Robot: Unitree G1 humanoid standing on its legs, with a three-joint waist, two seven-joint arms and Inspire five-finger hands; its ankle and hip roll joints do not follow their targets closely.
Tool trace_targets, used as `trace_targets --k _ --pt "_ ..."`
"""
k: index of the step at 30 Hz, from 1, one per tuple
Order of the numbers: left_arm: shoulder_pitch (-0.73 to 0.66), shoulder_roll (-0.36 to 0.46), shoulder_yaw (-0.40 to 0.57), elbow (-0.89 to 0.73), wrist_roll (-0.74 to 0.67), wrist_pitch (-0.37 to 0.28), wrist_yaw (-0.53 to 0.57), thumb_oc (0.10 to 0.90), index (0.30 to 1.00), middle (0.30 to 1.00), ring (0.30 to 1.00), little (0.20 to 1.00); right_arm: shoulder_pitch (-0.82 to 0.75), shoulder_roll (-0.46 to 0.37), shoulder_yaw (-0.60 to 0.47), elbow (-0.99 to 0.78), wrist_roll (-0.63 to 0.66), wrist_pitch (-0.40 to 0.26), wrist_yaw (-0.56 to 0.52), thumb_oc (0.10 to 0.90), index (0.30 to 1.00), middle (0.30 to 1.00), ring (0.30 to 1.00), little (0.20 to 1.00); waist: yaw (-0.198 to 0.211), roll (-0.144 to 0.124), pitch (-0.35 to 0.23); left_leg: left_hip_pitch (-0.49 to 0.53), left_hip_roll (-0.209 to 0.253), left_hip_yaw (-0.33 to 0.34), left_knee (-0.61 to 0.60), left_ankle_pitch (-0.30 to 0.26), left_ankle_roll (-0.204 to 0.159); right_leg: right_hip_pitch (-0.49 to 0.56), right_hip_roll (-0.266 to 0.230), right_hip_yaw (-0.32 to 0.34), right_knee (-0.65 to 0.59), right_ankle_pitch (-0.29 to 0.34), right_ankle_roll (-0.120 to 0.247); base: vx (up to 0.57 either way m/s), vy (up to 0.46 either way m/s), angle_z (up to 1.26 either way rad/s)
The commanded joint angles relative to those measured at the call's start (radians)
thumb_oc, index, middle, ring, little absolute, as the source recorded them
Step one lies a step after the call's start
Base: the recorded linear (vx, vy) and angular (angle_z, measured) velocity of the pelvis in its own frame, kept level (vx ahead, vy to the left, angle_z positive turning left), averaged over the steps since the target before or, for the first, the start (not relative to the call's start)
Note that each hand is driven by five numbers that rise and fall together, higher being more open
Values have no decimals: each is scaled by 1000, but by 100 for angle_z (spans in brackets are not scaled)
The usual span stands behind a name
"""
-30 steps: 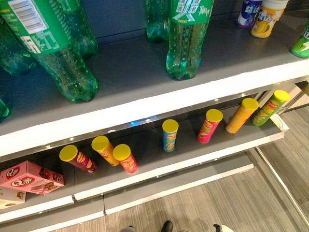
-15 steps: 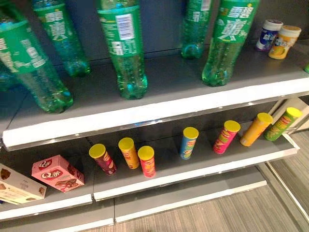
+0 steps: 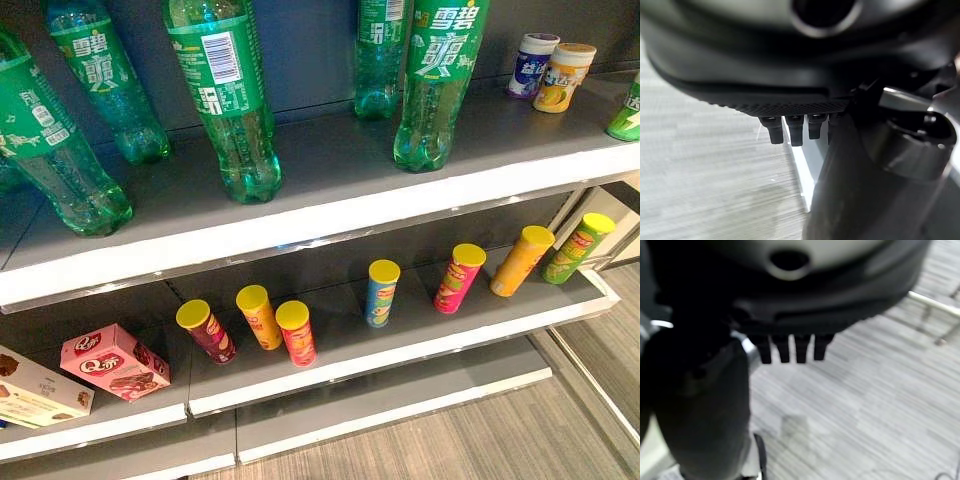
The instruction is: Put the goods on the table back onto the shelves and tidy them up.
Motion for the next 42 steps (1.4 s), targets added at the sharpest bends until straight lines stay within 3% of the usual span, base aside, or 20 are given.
trace_targets --k 1,5,7,12,21,25,26,32,39,42 --pt "-5 113 61 -109 -27 -71 61 800 900 900 900 900 -16 49 36 -52 -58 -41 -1 800 900 900 900 900 8 -58 9 75 -18 -3 48 -109 -39 138 -22 72 -434 335 156 0 0 0" --pt "52 154 90 -272 1 -88 84 800 900 900 900 900 14 18 62 -159 -105 -50 21 800 900 900 900 900 10 -62 8 82 -13 1 45 -113 -40 140 -15 76 -440 334 157 27 -41 -5" --pt "76 205 123 -434 47 -89 95 800 900 900 900 900 34 -37 64 -319 -134 -64 50 800 900 900 900 900 9 -66 5 88 -5 6 40 -113 -43 145 -8 76 -447 331 157 23 -46 -2" --pt "54 264 156 -547 140 -52 105 800 900 900 900 900 44 -136 48 -538 -182 -54 107 800 900 900 900 900 -5 -68 -5 101 6 15 29 -105 -52 154 4 77 -456 327 156 30 -41 -2" --pt "129 250 116 -725 217 -42 5 800 900 900 900 900 22 -215 -24 -775 -220 -21 165 800 900 900 900 900 -8 -64 5 104 18 43 33 -83 -57 159 7 66 -459 334 139 -1 -43 -5" --pt "121 253 92 -766 221 -37 -50 800 900 900 900 900 70 -307 -108 -954 -227 -29 214 800 900 900 900 900 -23 -65 7 109 21 52 21 -79 -57 158 14 74 -463 333 138 9 -16 0" --pt "137 257 121 -787 219 -32 -75 800 900 900 900 900 147 -367 -187 -1080 -232 -52 247 800 900 900 900 900 -38 -68 11 113 22 59 20 -80 -57 154 18 79 -463 334 139 8 -6 -11" --pt "220 240 156 -865 247 -28 -158 800 900 900 900 900 318 -427 -342 -1302 -261 -75 342 800 900 900 900 900 -59 -55 6 129 31 61 20 -104 -55 160 39 117 -472 322 147 46 5 -19" --pt "219 231 124 -914 233 -31 -218 800 900 900 900 900 348 -450 -393 -1404 -252 -98 386 800 900 900 900 900 -78 -50 11 137 38 80 18 -115 -52 159 52 139 -472 319 145 -11 -7 -11" --pt "208 214 51 -891 198 -58 -225 800 900 900 900 900 231 -412 -273 -1166 -266 -53 320 800 900 900 900 900 -74 -53 12 134 32 99 17 -95 -51 153 43 122 -469 336 135 -15 -16 -10"
